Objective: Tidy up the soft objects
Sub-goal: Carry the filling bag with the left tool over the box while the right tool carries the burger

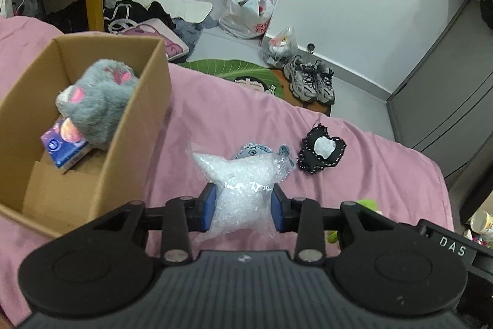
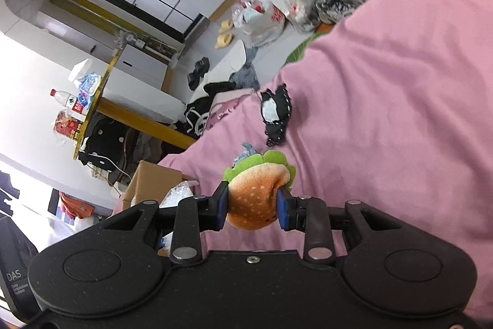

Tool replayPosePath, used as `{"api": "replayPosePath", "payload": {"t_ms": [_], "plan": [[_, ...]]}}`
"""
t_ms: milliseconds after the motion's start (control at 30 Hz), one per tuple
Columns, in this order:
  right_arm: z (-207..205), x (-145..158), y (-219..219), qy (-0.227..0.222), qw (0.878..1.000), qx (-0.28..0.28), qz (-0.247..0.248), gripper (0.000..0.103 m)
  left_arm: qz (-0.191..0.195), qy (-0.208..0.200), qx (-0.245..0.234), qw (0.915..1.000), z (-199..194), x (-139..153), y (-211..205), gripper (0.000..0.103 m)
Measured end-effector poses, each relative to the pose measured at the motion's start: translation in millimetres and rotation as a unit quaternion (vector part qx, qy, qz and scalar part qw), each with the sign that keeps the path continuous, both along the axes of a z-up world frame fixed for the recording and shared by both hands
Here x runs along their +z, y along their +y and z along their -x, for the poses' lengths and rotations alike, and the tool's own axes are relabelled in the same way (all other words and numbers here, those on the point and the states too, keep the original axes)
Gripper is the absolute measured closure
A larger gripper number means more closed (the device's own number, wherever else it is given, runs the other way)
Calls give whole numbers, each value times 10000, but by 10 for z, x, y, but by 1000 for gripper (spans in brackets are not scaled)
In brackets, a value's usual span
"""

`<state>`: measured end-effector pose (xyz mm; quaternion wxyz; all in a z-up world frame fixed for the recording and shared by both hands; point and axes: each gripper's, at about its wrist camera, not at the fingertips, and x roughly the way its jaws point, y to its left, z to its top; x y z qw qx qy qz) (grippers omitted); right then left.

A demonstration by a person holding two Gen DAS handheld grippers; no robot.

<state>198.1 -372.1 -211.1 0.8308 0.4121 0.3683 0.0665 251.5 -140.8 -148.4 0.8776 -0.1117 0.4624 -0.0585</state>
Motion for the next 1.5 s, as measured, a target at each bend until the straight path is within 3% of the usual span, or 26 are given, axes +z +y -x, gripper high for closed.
{"api": "replayPosePath", "payload": {"t_ms": [533, 1000, 1500], "plan": [[483, 462, 139, -821, 9964, -119, 197, 72, 161, -416, 45, 9990, 518, 461, 367, 68], [828, 851, 308, -1247, 9906, -218, 523, 72, 332, -786, 90, 9963, 879, 783, 677, 67], [848, 1127, 638, -1517, 9862, 5, 661, 72, 449, -1105, 228, 9926, 1037, 1032, 1043, 68]]}}
